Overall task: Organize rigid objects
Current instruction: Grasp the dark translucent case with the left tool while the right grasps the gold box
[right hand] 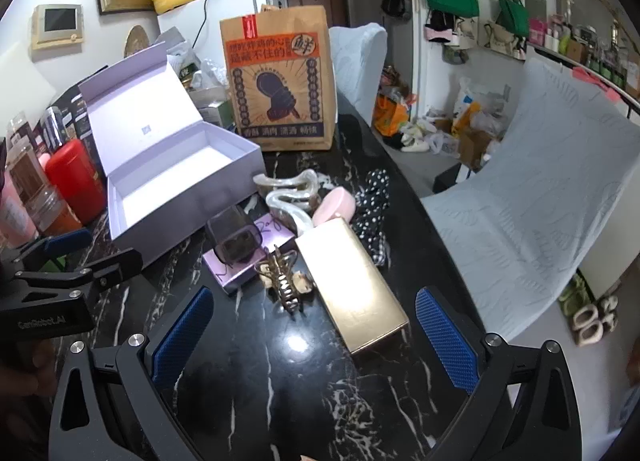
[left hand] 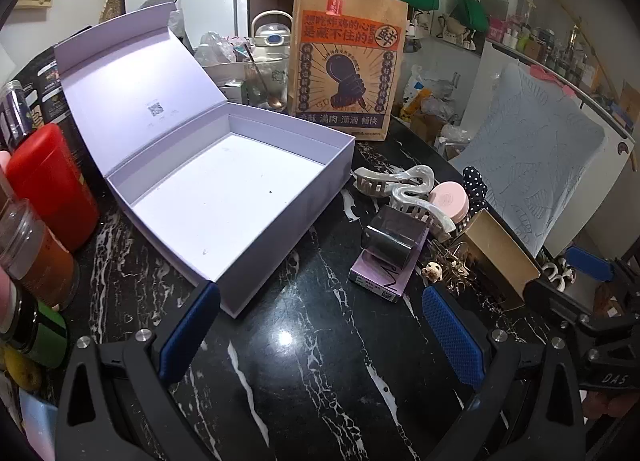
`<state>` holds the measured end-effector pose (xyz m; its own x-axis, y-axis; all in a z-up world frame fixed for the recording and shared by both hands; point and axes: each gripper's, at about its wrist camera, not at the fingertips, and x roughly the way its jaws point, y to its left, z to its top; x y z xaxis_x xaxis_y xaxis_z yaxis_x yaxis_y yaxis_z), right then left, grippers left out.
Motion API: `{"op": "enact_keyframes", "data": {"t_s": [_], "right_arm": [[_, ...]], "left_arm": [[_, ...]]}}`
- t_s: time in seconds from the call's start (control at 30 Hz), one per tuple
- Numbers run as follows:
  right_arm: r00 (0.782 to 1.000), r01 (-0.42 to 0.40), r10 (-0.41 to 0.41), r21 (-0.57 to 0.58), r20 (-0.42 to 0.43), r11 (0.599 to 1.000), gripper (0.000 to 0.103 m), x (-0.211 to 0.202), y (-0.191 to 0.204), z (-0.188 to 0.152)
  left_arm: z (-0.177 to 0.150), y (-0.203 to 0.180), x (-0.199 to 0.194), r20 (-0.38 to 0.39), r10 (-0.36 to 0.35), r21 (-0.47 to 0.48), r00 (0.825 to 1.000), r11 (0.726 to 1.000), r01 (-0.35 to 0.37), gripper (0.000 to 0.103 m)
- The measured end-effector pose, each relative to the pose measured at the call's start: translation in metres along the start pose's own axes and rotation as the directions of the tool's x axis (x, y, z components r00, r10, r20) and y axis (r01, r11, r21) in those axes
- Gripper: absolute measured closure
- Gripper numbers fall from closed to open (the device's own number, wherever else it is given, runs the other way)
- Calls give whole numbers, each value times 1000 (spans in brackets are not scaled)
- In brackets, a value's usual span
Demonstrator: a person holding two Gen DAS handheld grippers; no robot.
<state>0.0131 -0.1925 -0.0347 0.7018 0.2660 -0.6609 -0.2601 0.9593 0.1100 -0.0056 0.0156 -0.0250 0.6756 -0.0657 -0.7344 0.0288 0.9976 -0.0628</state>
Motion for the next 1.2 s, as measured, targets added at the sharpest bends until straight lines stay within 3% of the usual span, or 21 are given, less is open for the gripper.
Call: {"op": "enact_keyframes", "data": {"t_s": [0.17, 0.43, 0.53, 0.73, 1.1, 1.2], "right_arm": [[1000, 1, 0, 12, -21, 1000, 0, 12, -4, -6], [998, 67, -67, -24, -12, 997, 1, 24, -12, -8], [997, 77, -78, -10, -22, 997, 5, 29, -19, -7], [997, 37, -34, 32, -72, 999, 15, 46, -32, -6], [994, -22, 28, 66, -102, 998, 24, 60, -44, -5], [993, -35, 43, 73, -106, 997, 25, 63, -47, -7]], "left_arm": [[-1, -5, 8, -4, -11, 24, 1000, 1000, 11, 0], [4, -11, 27, -15, -50, 43, 999, 998, 51, 2], [9, -17, 36, -21, -55, 73, 998, 996, 57, 2], [17, -24, 52, -47, -91, 87, 995, 992, 95, 3], [25, -39, 77, -74, -98, 116, 992, 988, 106, 3], [25, -42, 88, -99, -105, 116, 990, 986, 116, 15]]}}
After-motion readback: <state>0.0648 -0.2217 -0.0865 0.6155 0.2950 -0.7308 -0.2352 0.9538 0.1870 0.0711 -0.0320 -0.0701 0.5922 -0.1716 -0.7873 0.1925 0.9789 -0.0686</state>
